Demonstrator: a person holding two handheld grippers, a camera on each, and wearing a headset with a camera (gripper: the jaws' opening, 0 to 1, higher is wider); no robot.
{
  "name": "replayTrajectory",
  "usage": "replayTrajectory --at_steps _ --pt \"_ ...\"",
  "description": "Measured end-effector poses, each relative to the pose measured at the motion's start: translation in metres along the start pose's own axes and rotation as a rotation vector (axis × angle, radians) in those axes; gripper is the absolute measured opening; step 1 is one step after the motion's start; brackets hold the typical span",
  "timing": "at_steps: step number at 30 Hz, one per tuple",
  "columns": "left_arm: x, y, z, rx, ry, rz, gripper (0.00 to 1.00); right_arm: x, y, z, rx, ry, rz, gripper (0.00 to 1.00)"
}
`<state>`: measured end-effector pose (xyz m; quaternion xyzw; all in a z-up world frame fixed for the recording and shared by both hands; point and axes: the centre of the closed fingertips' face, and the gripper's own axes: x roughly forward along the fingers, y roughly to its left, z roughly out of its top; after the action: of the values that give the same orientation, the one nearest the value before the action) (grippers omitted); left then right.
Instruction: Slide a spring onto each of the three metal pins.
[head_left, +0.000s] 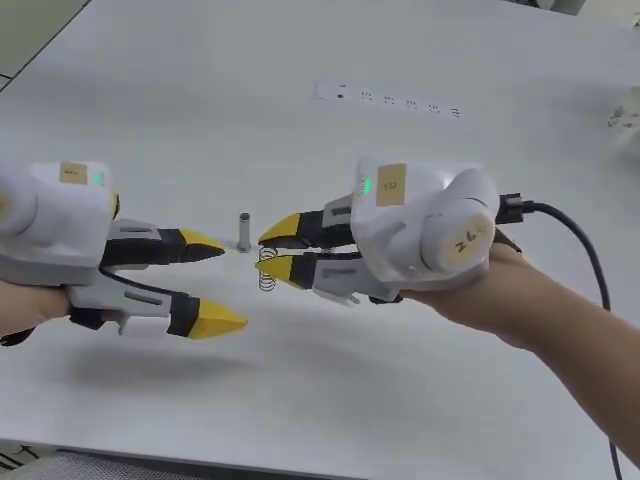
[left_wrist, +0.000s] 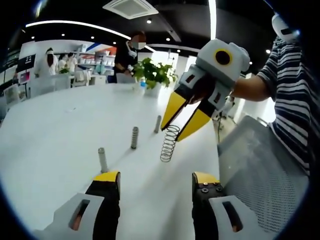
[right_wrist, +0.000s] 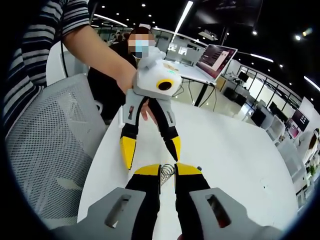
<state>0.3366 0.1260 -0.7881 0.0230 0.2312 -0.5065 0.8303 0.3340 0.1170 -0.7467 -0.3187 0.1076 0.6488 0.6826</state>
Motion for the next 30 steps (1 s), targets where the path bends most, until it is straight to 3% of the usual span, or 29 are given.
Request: replayTrajectory --at_steps 7,20,30 --pt "-0.009 0.008 -0.002 -0.022 -0.010 0.041 0.71 0.001 -0.002 -0.003 0.003 0.007 -0.004 0.07" --pt "-0.022 0.015 -0.009 -0.059 -0.026 0.089 0.94 0.006 -0.004 -0.006 0.004 0.014 -0.005 0.07" --pt "-0.032 0.022 -0.012 -0.076 -0.041 0.123 0.98 0.014 -0.007 -0.008 0.009 0.019 -0.003 0.07"
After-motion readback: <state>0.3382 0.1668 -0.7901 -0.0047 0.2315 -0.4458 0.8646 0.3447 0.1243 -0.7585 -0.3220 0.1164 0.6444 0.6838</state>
